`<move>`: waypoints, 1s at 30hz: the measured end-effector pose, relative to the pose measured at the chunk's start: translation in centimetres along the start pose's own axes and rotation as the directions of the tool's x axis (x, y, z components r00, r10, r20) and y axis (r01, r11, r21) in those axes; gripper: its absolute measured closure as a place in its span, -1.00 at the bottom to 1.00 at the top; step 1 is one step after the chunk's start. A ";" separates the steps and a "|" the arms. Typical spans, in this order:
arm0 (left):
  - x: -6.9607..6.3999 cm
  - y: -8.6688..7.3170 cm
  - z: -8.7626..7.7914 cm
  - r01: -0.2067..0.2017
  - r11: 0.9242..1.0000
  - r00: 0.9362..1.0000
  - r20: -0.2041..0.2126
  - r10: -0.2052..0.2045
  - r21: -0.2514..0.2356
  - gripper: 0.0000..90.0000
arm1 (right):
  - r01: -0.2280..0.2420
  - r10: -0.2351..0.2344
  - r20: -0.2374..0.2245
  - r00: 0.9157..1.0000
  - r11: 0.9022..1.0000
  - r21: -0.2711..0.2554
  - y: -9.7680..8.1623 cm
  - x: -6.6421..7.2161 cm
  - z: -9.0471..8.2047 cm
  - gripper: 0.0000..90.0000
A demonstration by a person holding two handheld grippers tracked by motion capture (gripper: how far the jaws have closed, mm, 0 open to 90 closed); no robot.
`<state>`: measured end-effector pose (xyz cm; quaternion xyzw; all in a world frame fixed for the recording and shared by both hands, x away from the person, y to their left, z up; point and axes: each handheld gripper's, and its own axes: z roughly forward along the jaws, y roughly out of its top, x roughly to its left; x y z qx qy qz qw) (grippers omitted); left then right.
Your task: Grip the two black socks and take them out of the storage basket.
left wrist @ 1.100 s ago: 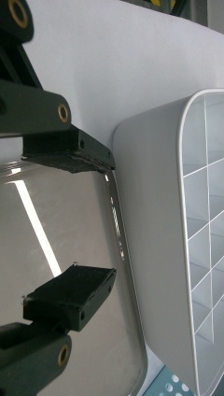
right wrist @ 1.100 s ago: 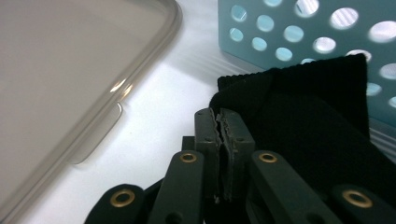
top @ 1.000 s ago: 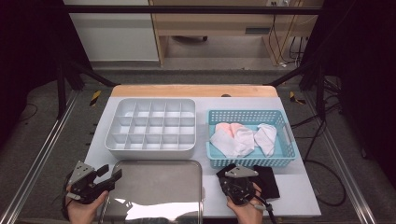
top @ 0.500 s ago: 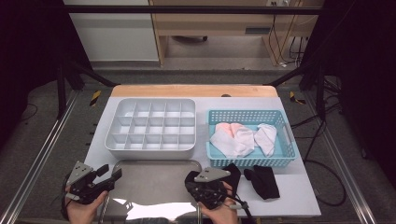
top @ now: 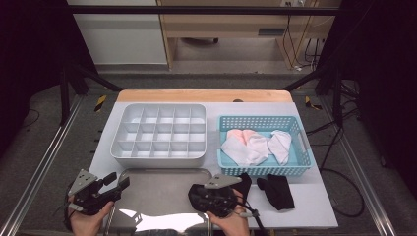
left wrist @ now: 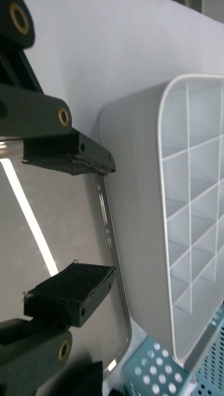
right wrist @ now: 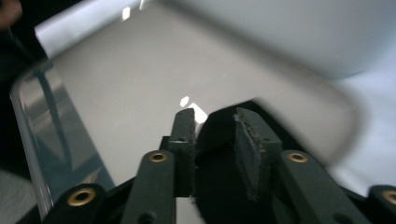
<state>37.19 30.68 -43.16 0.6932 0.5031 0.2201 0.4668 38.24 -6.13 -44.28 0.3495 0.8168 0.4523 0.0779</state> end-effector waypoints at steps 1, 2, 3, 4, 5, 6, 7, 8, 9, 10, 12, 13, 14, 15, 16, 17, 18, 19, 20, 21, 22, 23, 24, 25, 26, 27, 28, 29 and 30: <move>-0.5 0.3 -0.1 -0.013 1.000 1.000 0.007 0.013 -0.006 -0.05 | -0.014 0.016 0.040 0.999 0.999 -0.043 0.3 -1.1 -2.1 0.47; -0.5 0.3 -0.1 -0.013 1.000 1.000 0.007 0.013 -0.006 -0.05 | -0.018 0.021 0.058 0.998 0.998 -0.054 0.3 -1.6 -2.7 0.47; -0.9 0.5 -0.1 -0.019 1.000 1.000 0.015 0.019 -0.005 -0.05 | -0.024 0.030 0.087 0.996 0.998 -0.066 0.2 -2.1 -3.6 0.46; -1.2 0.7 -0.1 -0.023 1.000 0.999 0.022 0.023 -0.002 -0.05 | -0.024 0.030 0.087 0.996 0.998 -0.066 0.2 -2.1 -3.6 0.46; -1.8 0.9 -0.1 -0.028 1.000 0.999 0.033 0.028 0.002 -0.05 | -0.037 0.049 0.144 0.988 0.996 -0.087 -0.1 -3.5 -5.2 0.45; -2.1 1.0 0.0 -0.033 0.999 0.999 0.039 0.033 0.004 -0.05 | -0.037 0.049 0.144 0.988 0.996 -0.087 -0.1 -3.5 -5.2 0.45; -3.1 1.4 0.2 -0.048 0.999 0.998 0.050 0.048 0.011 -0.04 | -0.054 0.069 0.182 0.981 0.995 -0.089 -0.5 -4.5 -6.2 0.45; -3.1 1.4 0.2 -0.048 0.999 0.998 0.050 0.048 0.011 -0.04 | -0.057 0.074 0.195 0.978 0.994 -0.092 -0.8 -4.8 -6.5 0.45; -4.2 1.8 0.4 -0.066 0.998 0.996 0.062 0.065 0.017 -0.04 | -0.059 0.076 0.212 0.974 0.994 -0.087 -1.1 -5.2 -6.8 0.44; -4.2 1.8 0.4 -0.066 0.998 0.996 0.062 0.065 0.017 -0.04 | -0.059 0.076 0.212 0.974 0.994 -0.087 -1.1 -5.2 -6.8 0.44; -5.3 2.0 0.7 -0.088 0.996 0.994 0.061 0.086 0.029 -0.04 | -0.062 0.081 0.243 0.967 0.995 -0.083 -1.8 -5.8 -7.3 0.42; -6.2 2.2 1.2 -0.111 0.993 0.992 0.061 0.108 0.044 -0.05 | -0.074 0.093 0.264 0.960 0.994 -0.079 -2.7 -6.5 -7.7 0.40; -6.6 2.2 1.5 -0.118 0.992 0.991 0.071 0.114 0.054 -0.05 | -0.079 0.098 0.267 0.959 0.994 -0.080 -2.9 -6.7 -7.8 0.40; -7.0 2.2 1.9 -0.122 0.991 0.990 0.074 0.117 0.063 -0.05 | -0.088 0.106 0.269 0.957 0.993 -0.079 -3.2 -6.9 -7.9 0.40; -7.4 2.2 2.3 -0.128 0.989 0.989 0.077 0.123 0.073 -0.05 | -0.097 0.115 0.275 0.954 0.992 -0.078 -3.5 -7.0 -8.0 0.39; -7.4 2.2 2.3 -0.128 0.989 0.989 0.077 0.123 0.073 -0.04 | -0.093 0.111 0.281 0.953 0.993 -0.077 -3.8 -7.2 -8.1 0.39; -7.8 2.2 2.7 -0.136 0.987 0.988 0.083 0.129 0.083 -0.04 | -0.093 0.111 0.281 0.953 0.993 -0.077 -3.8 -7.2 -8.1 0.39; -8.8 2.1 3.3 -0.150 0.984 0.985 0.097 0.140 0.098 -0.04 | -0.105 0.122 0.292 0.949 0.992 -0.074 -4.2 -7.4 -8.3 0.37; -8.8 2.1 3.3 -0.150 0.984 0.985 0.097 0.140 0.098 -0.03 | -0.105 0.122 0.292 0.949 0.992 -0.074 -4.2 -7.4 -8.3 0.37; -9.3 2.1 3.6 -0.157 0.982 0.984 0.104 0.147 0.106 -0.03 | -0.102 0.120 0.296 0.948 0.992 -0.074 -4.3 -7.6 -8.3 0.36; -10.3 2.1 4.2 -0.167 0.979 0.981 0.120 0.153 0.118 -0.02 | -0.105 0.121 0.299 0.947 0.992 -0.068 -4.7 -7.7 -8.2 0.32; -10.3 2.1 4.2 -0.167 0.979 0.981 0.120 0.153 0.118 0.00 | -0.105 0.121 0.299 0.947 0.992 -0.068 -4.7 -7.7 -8.2 0.32; -10.7 2.1 4.5 -0.171 0.978 0.980 0.127 0.155 0.123 0.00 | -0.106 0.120 0.302 0.946 0.992 -0.062 -4.8 -7.8 -8.1 0.31; -11.3 2.0 4.8 -0.180 0.975 0.978 0.131 0.163 0.129 0.01 | -0.107 0.119 0.298 0.947 0.993 -0.059 -4.9 -7.8 -8.0 0.29; -11.7 2.0 5.1 -0.185 0.973 0.977 0.133 0.167 0.135 0.02 | -0.110 0.122 0.295 0.948 0.992 -0.055 -5.2 -8.0 -7.9 0.29; -12.5 1.7 5.8 -0.198 0.968 0.974 0.139 0.178 0.150 0.03 | -0.113 0.123 0.290 0.949 0.992 -0.051 -5.3 -8.0 -7.8 0.29; -12.5 1.7 5.8 -0.198 0.968 0.974 0.139 0.178 0.150 0.04 | -0.113 0.123 0.290 0.949 0.992 -0.051 -5.3 -8.0 -7.8 0.29; -12.9 1.6 6.1 -0.201 0.967 0.973 0.142 0.179 0.157 0.05 | -0.115 0.121 0.288 0.950 0.993 -0.037 -5.6 -8.0 -7.5 0.28; -13.2 1.4 6.4 -0.203 0.966 0.973 0.148 0.179 0.163 0.06 | -0.125 0.128 0.287 0.949 0.992 -0.029 -5.7 -7.9 -7.3 0.28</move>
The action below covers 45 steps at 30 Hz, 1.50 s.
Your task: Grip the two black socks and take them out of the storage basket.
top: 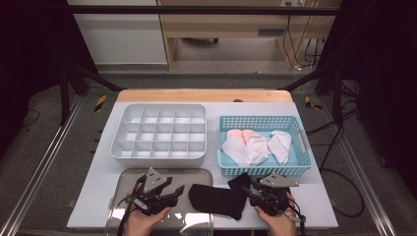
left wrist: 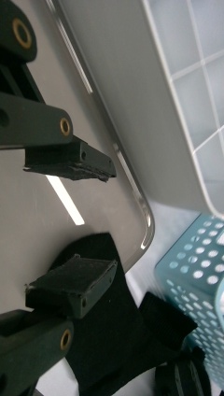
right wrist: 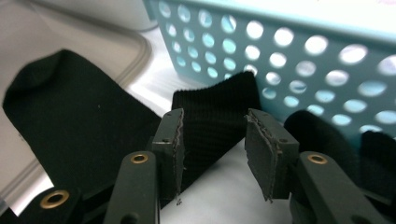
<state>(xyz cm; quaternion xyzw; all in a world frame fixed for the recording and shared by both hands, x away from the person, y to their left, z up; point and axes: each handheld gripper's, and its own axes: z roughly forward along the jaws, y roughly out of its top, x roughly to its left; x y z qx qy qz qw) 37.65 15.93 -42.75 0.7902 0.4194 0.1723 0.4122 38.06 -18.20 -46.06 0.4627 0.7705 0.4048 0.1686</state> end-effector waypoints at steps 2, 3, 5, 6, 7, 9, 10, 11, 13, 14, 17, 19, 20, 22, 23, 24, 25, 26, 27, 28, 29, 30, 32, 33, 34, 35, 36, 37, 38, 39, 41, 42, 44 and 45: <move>-0.5 -0.1 0.8 -0.002 1.000 1.000 0.008 0.002 0.015 0.07 | 0.003 -0.003 -0.001 1.000 1.000 0.006 -0.1 0.0 0.2 0.27; -0.7 -0.2 1.1 -0.004 1.000 1.000 0.013 0.004 0.024 0.07 | 0.002 -0.002 -0.001 1.000 1.000 0.012 -0.1 0.1 0.3 0.27; -1.3 -0.6 2.2 -0.018 0.998 1.000 0.021 0.017 0.058 0.09 | 0.011 -0.011 -0.002 1.000 1.000 0.022 -0.2 0.1 0.8 0.30; -1.3 -0.6 2.2 -0.018 0.998 1.000 0.021 0.017 0.058 0.11 | 0.011 -0.011 -0.002 1.000 1.000 0.022 -0.2 0.1 0.8 0.30; -1.5 -0.7 2.5 -0.016 0.998 1.000 0.026 0.015 0.064 0.11 | 0.008 -0.008 -0.002 1.000 1.000 0.029 -0.3 0.1 1.0 0.31; -1.7 -1.0 2.9 -0.018 0.997 0.999 0.040 0.015 0.079 0.17 | 0.012 -0.011 -0.008 1.000 0.999 0.043 -0.5 0.2 1.3 0.36; -1.9 -1.1 3.2 -0.024 0.996 0.999 0.046 0.020 0.086 0.18 | 0.016 -0.015 -0.011 1.000 0.998 0.061 -0.6 0.5 1.6 0.38; -1.9 -1.1 3.2 -0.024 0.996 0.999 0.046 0.020 0.086 0.20 | 0.029 -0.029 -0.004 1.000 0.997 0.070 -0.7 0.5 1.7 0.39; -2.3 -1.2 3.4 -0.021 0.996 0.998 0.057 0.016 0.086 0.25 | 0.043 -0.044 0.005 0.999 0.996 0.081 -0.7 0.6 1.9 0.42; -2.4 -1.2 3.5 -0.028 0.995 0.998 0.054 0.024 0.091 0.28 | 0.043 -0.044 0.008 0.999 0.996 0.083 -0.7 0.6 2.0 0.45; -2.5 -1.3 3.8 -0.031 0.994 0.998 0.055 0.026 0.102 0.45 | 0.038 -0.040 0.012 0.999 0.995 0.088 -0.8 0.6 2.0 0.54; -2.4 -1.4 4.0 -0.029 0.992 0.998 0.054 0.023 0.119 0.52 | 0.037 -0.039 0.017 0.999 0.995 0.094 -0.7 0.7 2.0 0.67; -2.4 -1.5 4.0 -0.029 0.992 0.998 0.053 0.023 0.120 0.63 | 0.043 -0.044 0.018 0.999 0.995 0.096 -0.7 0.6 2.0 0.75; -2.3 -1.6 4.1 -0.027 0.992 0.998 0.053 0.020 0.126 0.81 | 0.035 -0.036 0.008 0.999 0.995 0.097 -0.6 0.6 1.9 0.83; -2.3 -1.7 4.1 -0.022 0.992 0.998 0.056 0.015 0.124 0.81 | 0.032 -0.033 0.009 0.999 0.995 0.099 -0.6 0.6 1.8 0.84; -2.2 -1.7 4.1 -0.023 0.992 0.998 0.062 0.015 0.121 0.88 | 0.037 -0.038 0.009 0.999 0.995 0.095 -0.6 0.6 1.8 0.85; -2.1 -1.7 4.0 -0.029 0.992 0.998 0.063 0.022 0.119 0.90 | 0.028 -0.028 -0.002 1.000 0.995 0.092 -0.5 0.7 1.7 0.85; -2.0 -1.6 3.9 -0.033 0.992 0.997 0.067 0.025 0.120 0.91 | 0.033 -0.032 -0.006 0.999 0.996 0.088 -0.4 0.8 1.5 0.85; -1.9 -1.7 3.8 -0.027 0.993 0.997 0.072 0.019 0.115 0.92 | 0.047 -0.045 -0.020 0.999 0.997 0.068 -0.2 1.2 1.2 0.85; -1.8 -1.7 3.8 -0.023 0.994 0.997 0.074 0.015 0.111 0.92 | 0.056 -0.054 -0.022 0.998 0.997 0.056 0.0 1.5 0.9 0.85; -1.7 -1.7 3.6 -0.020 0.994 0.997 0.075 0.012 0.110 0.92 | 0.060 -0.059 -0.026 0.998 0.997 0.045 0.3 1.8 0.8 0.85; -1.6 -1.7 3.4 -0.016 0.994 0.997 0.078 0.007 0.108 0.92 | 0.060 -0.059 -0.026 0.998 0.997 0.045 0.3 1.8 0.8 0.85; -1.3 -1.8 2.9 -0.013 0.995 0.997 0.079 0.005 0.100 0.92 | 0.075 -0.074 -0.031 0.997 0.997 0.035 0.7 2.3 0.5 0.85; -1.1 -1.9 2.6 -0.009 0.995 0.997 0.075 0.001 0.100 0.92 | 0.079 -0.078 -0.038 0.996 0.996 0.034 0.8 2.5 0.5 0.85; -0.9 -2.0 2.3 -0.006 0.995 0.997 0.073 -0.001 0.101 0.92 | 0.086 -0.084 -0.048 0.995 0.996 0.036 0.9 2.7 0.6 0.85; -0.5 -2.2 1.9 -0.001 0.995 0.997 0.073 -0.007 0.101 0.92 | 0.088 -0.086 -0.059 0.995 0.995 0.041 1.0 3.0 0.8 0.84; -0.2 -2.4 1.6 0.005 0.995 0.997 0.071 -0.012 0.098 0.92 | 0.098 -0.095 -0.065 0.993 0.994 0.045 1.1 3.4 1.0 0.84; 0.0 -2.5 1.2 0.004 0.995 0.998 0.068 -0.010 0.095 0.92 | 0.105 -0.102 -0.073 0.992 0.993 0.048 1.2 3.8 1.3 0.84; 0.2 -2.8 0.8 0.001 0.996 0.999 0.054 -0.006 0.089 0.92 | 0.118 -0.113 -0.088 0.990 0.991 0.054 1.4 4.4 1.8 0.81; 0.2 -2.8 0.8 0.001 0.996 0.999 0.054 -0.006 0.089 0.92 | 0.124 -0.118 -0.095 0.988 0.991 0.055 1.5 4.8 2.2 0.81; 0.5 -3.2 0.4 -0.012 0.995 0.999 0.038 0.008 0.097 0.92 | 0.134 -0.128 -0.104 0.986 0.989 0.057 1.7 5.1 2.6 0.80; 0.7 -3.5 0.3 -0.008 0.995 1.000 0.029 0.005 0.098 0.92 | 0.145 -0.137 -0.112 0.984 0.988 0.061 1.8 5.5 3.0 0.79; 1.3 -3.7 0.2 0.006 0.995 1.000 0.025 -0.009 0.101 0.91 | 0.155 -0.146 -0.118 0.982 0.985 0.073 1.9 6.1 4.0 0.77; 1.8 -3.7 0.1 0.018 0.995 1.000 0.020 -0.020 0.095 0.91 | 0.145 -0.134 -0.132 0.982 0.986 0.079 1.8 6.5 4.9 0.68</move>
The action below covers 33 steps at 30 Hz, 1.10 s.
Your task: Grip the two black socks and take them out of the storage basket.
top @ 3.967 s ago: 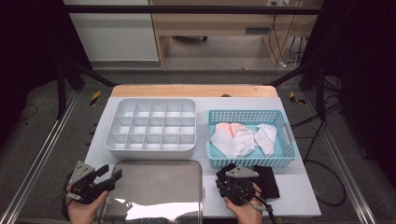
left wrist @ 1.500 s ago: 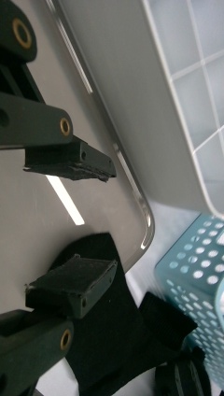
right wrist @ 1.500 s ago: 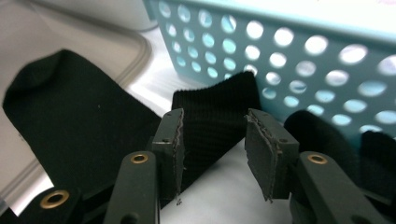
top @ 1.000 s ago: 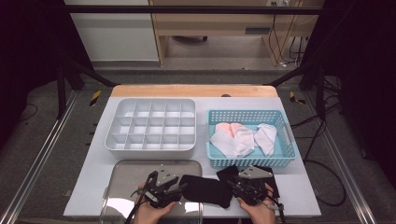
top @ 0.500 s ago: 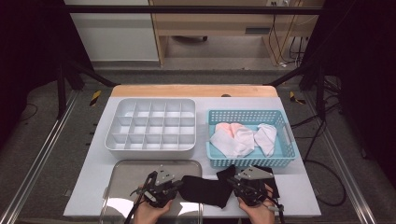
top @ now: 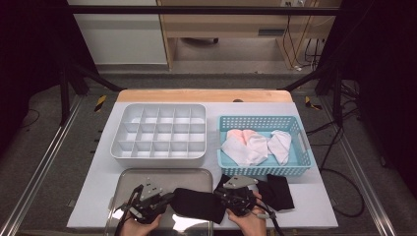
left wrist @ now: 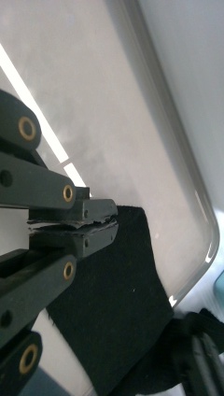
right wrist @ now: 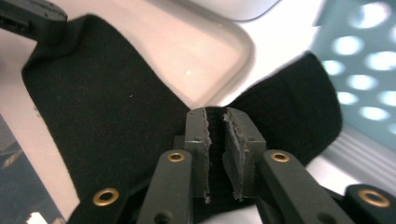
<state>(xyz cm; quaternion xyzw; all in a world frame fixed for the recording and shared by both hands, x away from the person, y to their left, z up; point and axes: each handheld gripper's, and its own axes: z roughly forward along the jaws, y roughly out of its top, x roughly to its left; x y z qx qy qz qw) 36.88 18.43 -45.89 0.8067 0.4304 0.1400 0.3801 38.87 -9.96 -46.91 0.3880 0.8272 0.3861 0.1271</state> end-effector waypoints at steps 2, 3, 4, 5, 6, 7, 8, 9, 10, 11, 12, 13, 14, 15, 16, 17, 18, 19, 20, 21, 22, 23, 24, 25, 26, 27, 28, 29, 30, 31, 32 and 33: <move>0.3 0.0 0.1 0.009 1.000 1.000 0.002 -0.009 -0.001 0.91 | 0.000 0.000 -0.012 1.000 1.000 -0.013 0.0 0.1 0.2 0.60; 0.3 0.0 0.1 0.009 1.000 1.000 0.002 -0.009 -0.001 0.91 | 0.000 0.000 -0.012 1.000 1.000 -0.013 0.0 0.1 0.2 0.60; 0.4 0.0 0.1 0.012 1.000 1.000 0.000 -0.012 -0.002 0.91 | -0.002 0.002 -0.022 1.000 1.000 -0.028 0.1 0.1 0.0 0.55; 0.4 0.0 0.1 0.011 1.000 1.000 0.000 -0.011 0.000 0.91 | -0.007 0.005 -0.025 1.000 0.999 -0.050 0.2 -0.1 -0.5 0.51; 0.6 -0.1 0.1 0.023 1.000 1.000 -0.001 -0.023 -0.002 0.91 | -0.018 0.017 -0.011 1.000 0.996 -0.093 0.4 -0.7 -1.6 0.48; 0.6 -0.1 0.1 0.023 1.000 1.000 -0.001 -0.023 -0.002 0.91 | -0.018 0.017 -0.011 1.000 0.996 -0.093 0.4 -0.7 -1.6 0.48; 0.7 -0.2 0.1 0.024 1.000 1.000 -0.001 -0.024 -0.001 0.91 | -0.022 0.022 -0.003 1.000 0.993 -0.113 0.4 -1.1 -2.1 0.46; 0.8 -0.2 0.1 0.027 1.000 1.000 -0.004 -0.027 -0.002 0.91 | -0.033 0.035 0.010 0.999 0.991 -0.133 0.4 -1.6 -2.7 0.45; 0.8 -0.3 0.2 0.024 1.000 1.000 -0.006 -0.024 0.004 0.91 | -0.056 0.063 0.045 0.997 0.987 -0.150 0.3 -2.7 -3.6 0.42; 0.8 -0.3 0.2 0.024 1.000 1.000 -0.006 -0.024 0.004 0.91 | -0.056 0.063 0.045 0.997 0.987 -0.150 0.3 -2.7 -3.6 0.42; 0.8 -0.3 0.3 0.024 1.000 1.000 -0.004 -0.024 0.004 0.90 | -0.075 0.084 0.062 0.995 0.987 -0.140 -0.2 -3.5 -3.8 0.40; 0.8 -0.3 0.3 0.021 1.000 1.000 -0.005 -0.021 0.006 0.90 | -0.075 0.084 0.062 0.995 0.987 -0.140 -0.2 -3.5 -3.8 0.38; 0.7 -0.3 0.3 0.020 1.000 1.000 -0.007 -0.020 0.007 0.90 | -0.073 0.083 0.069 0.994 0.989 -0.125 -0.5 -3.8 -3.7 0.36; 0.7 -0.3 0.3 0.019 1.000 1.000 -0.006 -0.019 0.009 0.90 | -0.076 0.086 0.082 0.993 0.990 -0.118 -0.8 -3.9 -3.6 0.33; 0.7 -0.3 0.3 0.020 1.000 1.000 -0.007 -0.020 0.007 0.90 | -0.084 0.094 0.087 0.992 0.990 -0.111 -1.1 -4.1 -3.4 0.28; 0.8 -0.3 0.3 0.021 1.000 1.000 -0.005 -0.021 0.006 0.90 | -0.084 0.094 0.091 0.991 0.991 -0.106 -1.2 -4.2 -3.2 0.23; 0.8 -0.3 0.3 0.022 1.000 1.000 -0.005 -0.022 0.006 0.90 | -0.080 0.091 0.100 0.991 0.991 -0.103 -1.3 -4.3 -3.0 0.19; 0.8 -0.3 0.3 0.022 1.000 1.000 -0.006 -0.022 0.005 0.90 | -0.083 0.093 0.106 0.990 0.992 -0.091 -1.4 -4.3 -2.7 0.15; 0.8 -0.3 0.3 0.021 1.000 1.000 -0.006 -0.021 0.005 0.90 | -0.077 0.085 0.108 0.991 0.994 -0.078 -1.4 -4.3 -2.3 0.12; 0.8 -0.3 0.3 0.021 1.000 1.000 -0.006 -0.021 0.004 0.90 | -0.078 0.085 0.102 0.991 0.995 -0.067 -1.5 -4.3 -1.8 0.09; 0.8 -0.3 0.3 0.021 1.000 1.000 -0.006 -0.021 0.006 0.90 | -0.081 0.086 0.098 0.991 0.995 -0.051 -1.5 -4.2 -1.4 0.10; 0.8 -0.3 0.3 0.021 1.000 1.000 -0.006 -0.021 0.006 0.90 | -0.082 0.084 0.094 0.992 0.996 -0.029 -1.6 -4.1 -0.9 0.11; 0.8 -0.3 0.3 0.019 1.000 1.000 -0.007 -0.019 0.006 0.90 | -0.084 0.085 0.092 0.992 0.996 -0.020 -1.6 -4.1 -0.7 0.14; 0.9 -0.3 0.3 0.019 1.000 1.000 -0.007 -0.019 0.006 0.90 | -0.089 0.090 0.086 0.992 0.996 -0.018 -1.6 -4.0 -0.4 0.18; 0.9 -0.3 0.3 0.017 1.000 1.000 -0.007 -0.017 0.004 0.90 | -0.091 0.093 0.078 0.993 0.996 -0.019 -1.5 -4.0 -0.4 0.28; 0.9 -0.3 0.3 0.016 1.000 1.000 -0.007 -0.016 0.007 0.90 | -0.087 0.088 0.076 0.993 0.996 -0.017 -1.5 -4.1 -0.4 0.41; 0.9 -0.3 0.3 0.016 1.000 1.000 -0.007 -0.016 0.007 0.90 | -0.106 0.107 0.059 0.993 0.994 -0.015 -1.5 -4.1 -0.7 0.59; 0.9 -0.3 0.3 0.016 1.000 1.000 -0.006 -0.016 0.006 0.90 | -0.110 0.110 0.052 0.993 0.994 -0.008 -1.5 -4.3 -1.1 0.77; 0.9 -0.3 0.3 0.018 1.000 1.000 -0.008 -0.018 0.002 0.90 | -0.115 0.116 0.050 0.992 0.993 -0.003 -1.4 -4.2 -1.3 0.79; 0.9 -0.3 0.2 0.019 1.000 1.000 -0.008 -0.019 -0.001 0.90 | -0.125 0.125 0.041 0.991 0.992 0.004 -1.5 -4.2 -1.7 0.80; 0.9 -0.3 0.2 0.019 1.000 1.000 -0.008 -0.019 -0.001 0.90 | -0.125 0.125 0.041 0.991 0.992 0.004 -1.5 -4.2 -1.7 0.80; 1.0 -0.3 0.2 0.021 1.000 1.000 -0.004 -0.021 -0.003 0.90 | -0.145 0.145 0.043 0.989 0.989 0.010 -1.5 -4.2 -2.2 0.80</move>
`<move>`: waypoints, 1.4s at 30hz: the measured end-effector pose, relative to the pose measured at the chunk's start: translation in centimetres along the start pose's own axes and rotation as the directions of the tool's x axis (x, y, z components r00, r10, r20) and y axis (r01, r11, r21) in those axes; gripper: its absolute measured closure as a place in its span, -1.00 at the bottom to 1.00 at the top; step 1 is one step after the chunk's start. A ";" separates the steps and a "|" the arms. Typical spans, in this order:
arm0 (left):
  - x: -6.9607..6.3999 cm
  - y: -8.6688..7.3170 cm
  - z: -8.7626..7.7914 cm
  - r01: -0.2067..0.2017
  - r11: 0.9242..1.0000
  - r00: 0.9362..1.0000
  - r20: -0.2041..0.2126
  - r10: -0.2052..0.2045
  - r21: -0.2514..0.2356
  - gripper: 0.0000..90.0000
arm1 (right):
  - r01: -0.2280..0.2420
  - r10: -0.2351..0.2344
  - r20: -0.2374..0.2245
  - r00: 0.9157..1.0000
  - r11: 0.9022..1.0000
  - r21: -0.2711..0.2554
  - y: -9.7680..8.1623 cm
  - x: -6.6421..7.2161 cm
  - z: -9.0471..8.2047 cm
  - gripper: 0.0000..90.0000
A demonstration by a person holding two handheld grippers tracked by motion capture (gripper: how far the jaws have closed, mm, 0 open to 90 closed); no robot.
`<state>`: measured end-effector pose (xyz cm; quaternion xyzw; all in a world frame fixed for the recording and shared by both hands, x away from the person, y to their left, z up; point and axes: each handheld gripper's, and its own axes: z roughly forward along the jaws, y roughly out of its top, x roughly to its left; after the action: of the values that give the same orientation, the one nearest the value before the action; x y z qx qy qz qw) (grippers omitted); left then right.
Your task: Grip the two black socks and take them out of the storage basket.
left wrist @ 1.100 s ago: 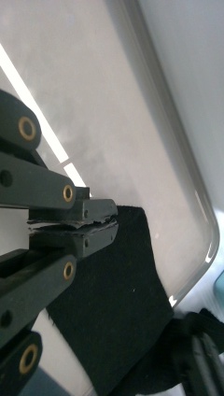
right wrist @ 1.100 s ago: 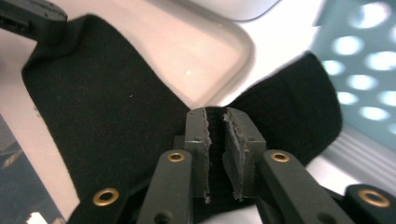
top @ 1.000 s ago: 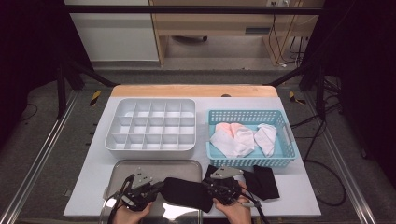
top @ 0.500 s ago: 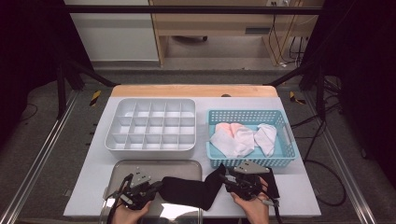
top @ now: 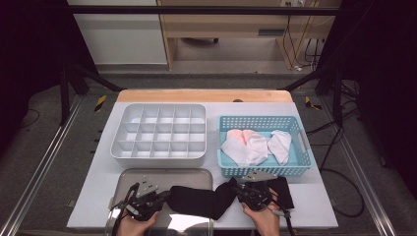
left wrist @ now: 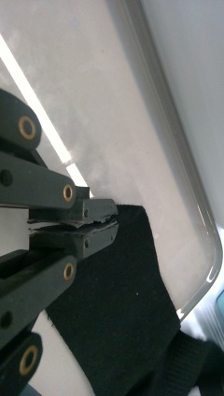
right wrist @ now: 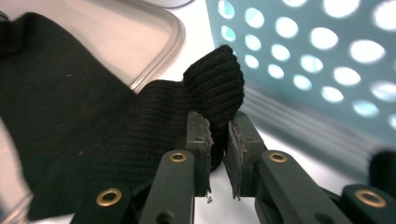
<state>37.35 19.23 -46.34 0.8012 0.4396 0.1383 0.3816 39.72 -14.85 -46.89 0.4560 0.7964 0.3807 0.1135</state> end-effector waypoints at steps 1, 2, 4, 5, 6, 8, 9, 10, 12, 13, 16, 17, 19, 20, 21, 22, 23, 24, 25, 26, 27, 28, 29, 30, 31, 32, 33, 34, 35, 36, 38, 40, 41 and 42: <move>0.0 0.0 -0.1 0.002 1.000 1.000 0.001 -0.002 -0.002 0.91 | -0.020 0.020 0.006 1.000 1.000 0.009 -0.1 0.1 -0.7 0.80; 0.1 0.0 -0.1 0.003 1.000 1.000 0.007 -0.003 -0.005 0.91 | -0.041 0.041 0.019 0.999 0.999 0.014 -0.3 0.0 -2.1 0.79; 0.1 0.1 -0.1 0.009 1.000 1.000 0.026 -0.008 -0.007 0.90 | -0.052 0.052 0.018 0.998 0.999 0.011 -0.5 -0.1 -2.7 0.79; 0.0 0.1 0.0 0.004 1.000 1.000 0.029 -0.004 -0.005 0.90 | -0.065 0.065 0.013 0.998 0.998 0.021 -0.6 -0.3 -3.0 0.78; -0.2 0.1 0.1 0.000 1.000 1.000 0.028 0.000 0.000 0.90 | -0.074 0.073 0.014 0.997 0.997 0.023 -0.8 -0.4 -3.1 0.74; -0.4 0.1 0.4 -0.017 1.000 1.000 0.021 0.017 0.005 0.87 | -0.070 0.069 0.026 0.997 0.997 0.039 -1.0 -0.6 -2.5 0.66; -0.5 0.1 0.4 -0.026 1.000 1.000 0.013 0.026 0.005 0.83 | -0.061 0.060 0.031 0.998 0.998 0.034 -1.0 -0.7 -2.3 0.54; -0.4 0.0 0.5 -0.027 1.000 1.000 0.006 0.027 0.002 0.81 | -0.038 0.039 0.036 0.999 0.999 -0.018 -0.9 -0.9 -2.2 0.39; -0.3 0.0 0.4 -0.025 1.000 1.000 0.004 0.025 0.002 0.80 | -0.024 0.026 0.038 0.999 0.999 -0.046 -0.9 -1.0 -2.3 0.31; -0.2 0.0 0.4 -0.020 1.000 1.000 0.002 0.020 0.003 0.79 | -0.019 0.023 0.041 0.999 0.997 -0.080 -0.9 -1.0 -2.6 0.30; 0.0 0.0 0.3 -0.013 1.000 1.000 -0.004 0.013 0.004 0.85 | -0.022 0.029 0.045 0.999 0.990 -0.140 -0.9 -1.5 -3.5 0.31; 0.1 0.0 0.3 -0.011 1.000 1.000 -0.006 0.012 0.008 0.88 | -0.024 0.029 0.036 0.999 0.990 -0.136 -1.0 -1.8 -3.4 0.31; 0.1 0.0 0.3 -0.012 1.000 1.000 -0.009 0.012 0.010 0.88 | -0.024 0.029 0.033 0.999 0.991 -0.131 -1.1 -1.8 -3.2 0.30; 0.0 0.0 0.3 -0.014 1.000 1.000 -0.009 0.014 0.011 0.89 | -0.019 0.022 0.024 0.999 0.993 -0.120 -1.2 -1.8 -2.9 0.29; 0.0 0.0 0.3 -0.016 1.000 1.000 -0.011 0.016 0.014 0.89 | -0.012 0.013 0.015 1.000 0.994 -0.109 -1.2 -1.7 -2.4 0.28; 0.1 0.0 0.4 -0.018 1.000 1.000 -0.010 0.018 0.016 0.89 | -0.004 0.005 0.010 1.000 0.995 -0.102 -1.2 -1.6 -2.1 0.29; 0.1 0.0 0.4 -0.018 1.000 1.000 -0.010 0.018 0.017 0.89 | 0.009 -0.009 0.001 1.000 0.996 -0.084 -1.1 -1.4 -1.5 0.31; 0.1 0.0 0.4 -0.018 1.000 1.000 -0.010 0.018 0.017 0.89 | 0.019 -0.019 0.000 1.000 0.997 -0.074 -1.0 -1.3 -1.2 0.37; 0.1 0.0 0.4 -0.015 1.000 1.000 -0.009 0.015 0.013 0.89 | 0.037 -0.038 -0.010 0.999 0.998 -0.044 -0.8 -1.0 -0.8 0.55; 0.1 0.0 0.4 -0.015 1.000 1.000 -0.009 0.015 0.013 0.89 | 0.037 -0.038 -0.010 0.999 0.998 -0.044 -0.8 -1.0 -0.8 0.55; 0.1 0.0 0.4 -0.014 1.000 1.000 -0.009 0.014 0.011 0.89 | 0.039 -0.039 -0.017 0.999 0.999 -0.033 -0.7 -0.9 -0.8 0.64; 0.2 0.0 0.3 -0.014 1.000 1.000 -0.012 0.015 0.010 0.89 | 0.036 -0.036 -0.035 0.999 0.999 -0.021 -0.5 -0.5 -1.2 0.73; 0.2 0.0 0.3 -0.014 1.000 1.000 -0.012 0.015 0.010 0.89 | 0.036 -0.036 -0.035 0.999 0.999 -0.021 -0.5 -0.5 -1.2 0.73; 0.2 0.0 0.3 -0.014 1.000 1.000 -0.013 0.014 0.008 0.89 | 0.035 -0.036 -0.035 0.999 0.999 -0.024 -0.4 -0.3 -1.6 0.73; 0.2 0.0 0.3 -0.011 1.000 1.000 -0.014 0.011 0.004 0.89 | 0.015 -0.017 -0.043 0.999 0.999 -0.033 -0.2 0.0 -2.6 0.75; 0.2 0.0 0.3 -0.011 1.000 1.000 -0.014 0.011 0.004 0.89 | 0.015 -0.017 -0.043 0.999 0.999 -0.033 -0.2 0.0 -2.6 0.75; 0.2 0.0 0.3 -0.013 1.000 1.000 -0.013 0.013 0.006 0.89 | 0.013 -0.015 -0.038 0.999 0.999 -0.039 -0.2 0.1 -3.0 0.75; 0.2 0.0 0.3 -0.014 1.000 1.000 -0.015 0.014 0.005 0.89 | 0.001 -0.001 -0.022 1.000 1.000 -0.030 -0.1 0.2 -3.1 0.74; 0.1 0.1 0.4 -0.017 1.000 1.000 -0.017 0.017 0.008 0.89 | -0.002 0.001 -0.012 1.000 1.000 -0.029 0.0 0.2 -3.0 0.72; 0.1 0.0 0.4 -0.019 1.000 1.000 -0.019 0.019 0.009 0.89 | 0.004 -0.004 0.007 1.000 1.000 -0.028 0.0 0.1 -2.6 0.70; 0.1 0.0 0.4 -0.022 1.000 1.000 -0.019 0.023 0.008 0.89 | 0.000 -0.001 0.036 0.999 1.000 0.003 0.0 -0.3 -1.3 0.63; 0.1 0.0 0.4 -0.023 1.000 1.000 -0.019 0.024 0.008 0.88 | -0.009 0.009 0.048 0.999 1.000 0.008 -0.1 -0.6 -0.3 0.53; 0.1 0.0 0.4 -0.024 1.000 1.000 -0.018 0.024 0.006 0.87 | -0.008 0.008 0.048 0.999 1.000 0.006 0.0 -0.7 -0.2 0.50; 0.1 0.0 0.4 -0.023 1.000 1.000 -0.018 0.023 0.005 0.85 | -0.003 0.003 0.047 0.999 1.000 -0.011 0.0 -0.7 -0.4 0.43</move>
<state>37.64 19.16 -46.64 0.8058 0.4340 0.1491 0.3742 39.94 -15.62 -46.76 0.4655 0.7908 0.3742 0.1342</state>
